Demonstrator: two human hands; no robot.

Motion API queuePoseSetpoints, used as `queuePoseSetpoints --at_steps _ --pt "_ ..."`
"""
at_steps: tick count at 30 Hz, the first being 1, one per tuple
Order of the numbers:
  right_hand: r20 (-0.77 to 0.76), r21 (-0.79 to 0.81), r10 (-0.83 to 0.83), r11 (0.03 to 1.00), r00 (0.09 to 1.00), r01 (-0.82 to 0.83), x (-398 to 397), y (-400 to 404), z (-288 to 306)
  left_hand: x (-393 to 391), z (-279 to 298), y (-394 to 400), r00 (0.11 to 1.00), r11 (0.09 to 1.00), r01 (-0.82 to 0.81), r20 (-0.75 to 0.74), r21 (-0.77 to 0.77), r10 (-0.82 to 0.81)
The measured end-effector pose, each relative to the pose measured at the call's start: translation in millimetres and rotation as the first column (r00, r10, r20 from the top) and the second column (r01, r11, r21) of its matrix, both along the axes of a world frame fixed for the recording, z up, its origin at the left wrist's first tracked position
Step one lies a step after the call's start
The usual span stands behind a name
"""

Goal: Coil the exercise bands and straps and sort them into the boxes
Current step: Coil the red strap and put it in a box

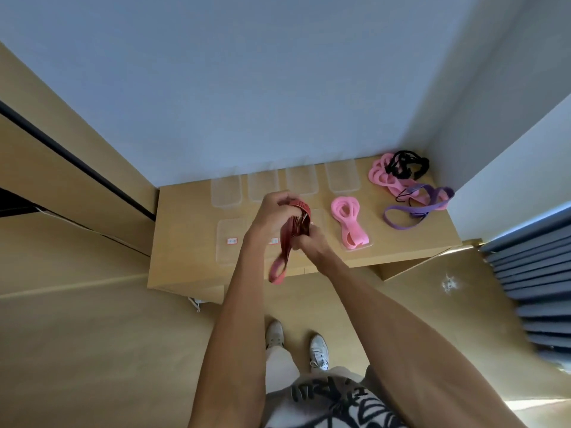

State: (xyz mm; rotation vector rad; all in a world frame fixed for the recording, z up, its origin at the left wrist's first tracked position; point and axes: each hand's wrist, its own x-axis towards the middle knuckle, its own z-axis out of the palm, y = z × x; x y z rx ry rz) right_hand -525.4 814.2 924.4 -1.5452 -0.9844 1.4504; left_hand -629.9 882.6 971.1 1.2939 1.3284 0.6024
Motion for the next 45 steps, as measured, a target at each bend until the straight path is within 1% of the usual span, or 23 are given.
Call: queuePoseSetpoints --at_steps 1,4,6,8,9,10,12,13,15,17,19,21,22,23,24,26,27,29,32,35,38,41,45 --pt "-0.028 -0.007 0.050 0.999 0.998 -0.050 -6.3 4.6 1.7 -0.7 -0.2 7.3 0.995 0.997 -0.068 0.066 -0.035 0.070" --pt "-0.117 -0.018 0.069 0.997 0.991 -0.071 -23.7 20.7 3.0 -8.4 -3.0 26.6 0.958 0.965 -0.183 0.186 -0.190 0.218" --pt "-0.292 -0.062 0.054 0.995 0.955 -0.076 -28.5 30.6 -0.8 -17.7 -8.4 39.6 0.941 0.947 -0.207 0.216 -0.247 0.262" --pt "-0.489 -0.133 0.007 0.988 0.872 -0.082 -30.7 38.6 -8.2 -28.3 -13.2 53.0 0.923 0.927 -0.250 0.219 -0.280 0.315" --pt "-0.511 -0.153 -0.007 0.985 0.859 -0.083 -33.1 40.8 -10.6 -34.3 -16.4 59.9 0.908 0.905 -0.295 0.203 -0.308 0.365" --pt "-0.474 -0.162 0.007 0.982 0.880 -0.095 -36.8 43.3 -14.0 -40.1 -20.0 66.1 0.887 0.871 -0.347 0.179 -0.347 0.425" --pt "-0.254 -0.179 0.091 0.974 0.963 -0.139 -48.5 49.2 -19.5 -51.7 -27.6 75.6 0.859 0.808 -0.425 0.100 -0.408 0.502" --pt "-0.136 -0.193 0.105 0.972 0.985 -0.130 -56.6 52.5 -21.9 -58.2 -32.0 78.6 0.872 0.812 -0.412 0.079 -0.413 0.483" --pt "-0.032 -0.230 -0.031 0.973 0.999 0.023 -72.0 60.4 -26.9 -72.2 -37.4 80.6 0.939 0.875 -0.269 0.092 -0.404 0.331" --pt "-0.079 -0.319 -0.296 0.912 0.952 0.257 -80.6 67.5 -30.6 -88.4 -40.8 74.4 0.985 0.907 -0.081 0.108 -0.413 0.137" --pt "-0.109 -0.389 -0.469 0.832 0.876 0.397 -82.7 74.7 -35.1 -102.4 -53.0 62.9 0.989 0.873 -0.047 0.101 -0.486 0.110" --pt "-0.095 -0.415 -0.533 0.789 0.841 0.453 -83.1 79.6 -37.8 -112.6 -76.1 49.3 0.991 0.780 -0.111 -0.009 -0.616 0.135" --pt "-0.101 -0.419 -0.565 0.770 0.819 0.480 -83.7 81.6 -38.7 -116.4 -89.8 40.2 0.995 0.714 -0.102 -0.067 -0.693 0.077" --pt "-0.115 -0.424 -0.604 0.748 0.788 0.511 -85.1 83.2 -40.1 -119.3 -101.3 29.5 0.998 0.622 -0.059 -0.067 -0.781 0.011" --pt "-0.125 -0.428 -0.643 0.722 0.755 0.544 -87.7 83.8 -42.1 -120.0 -112.1 18.6 1.000 0.528 -0.008 -0.011 -0.849 -0.003" --pt "-0.071 -0.429 -0.663 0.695 0.745 0.577 -95.1 81.0 -47.7 -119.9 -126.6 -1.5 0.988 0.424 0.072 0.122 -0.903 0.091" --pt "-0.022 -0.430 -0.637 0.702 0.770 0.568 -99.0 77.2 -52.7 -119.0 -131.9 -7.3 0.983 0.415 0.085 0.145 -0.906 0.116" --pt "0.045 -0.445 -0.583 0.715 0.811 0.539 -106.4 67.1 -64.1 -116.6 -138.9 -11.4 0.987 0.425 0.097 0.141 -0.900 0.073" --pt "0.078 -0.462 -0.580 0.699 0.811 0.545 -113.6 57.4 -80.8 -118.0 -139.2 -6.5 0.990 0.416 0.128 0.137 -0.900 -0.008" --pt "0.205 -0.446 -0.542 0.690 0.815 0.570 -112.8 53.2 -90.5 -121.0 -139.6 3.6 0.995 0.433 0.054 0.087 -0.900 0.057" --pt "0.362 -0.426 -0.452 0.698 0.815 0.576 -103.4 49.2 -97.5 -111.8 -147.3 10.8 0.965 0.504 -0.132 0.007 -0.854 0.264" --pt "0.405 -0.407 -0.398 0.728 0.823 0.552 -92.3 48.1 -102.4 -94.3 -154.9 19.3 0.887 0.525 -0.228 0.048 -0.820 0.459" --pt "0.407 -0.412 -0.329 0.767 0.852 0.493 -77.9 44.1 -105.1 -79.5 -152.3 24.4 0.754 0.478 -0.260 0.133 -0.839 0.644"
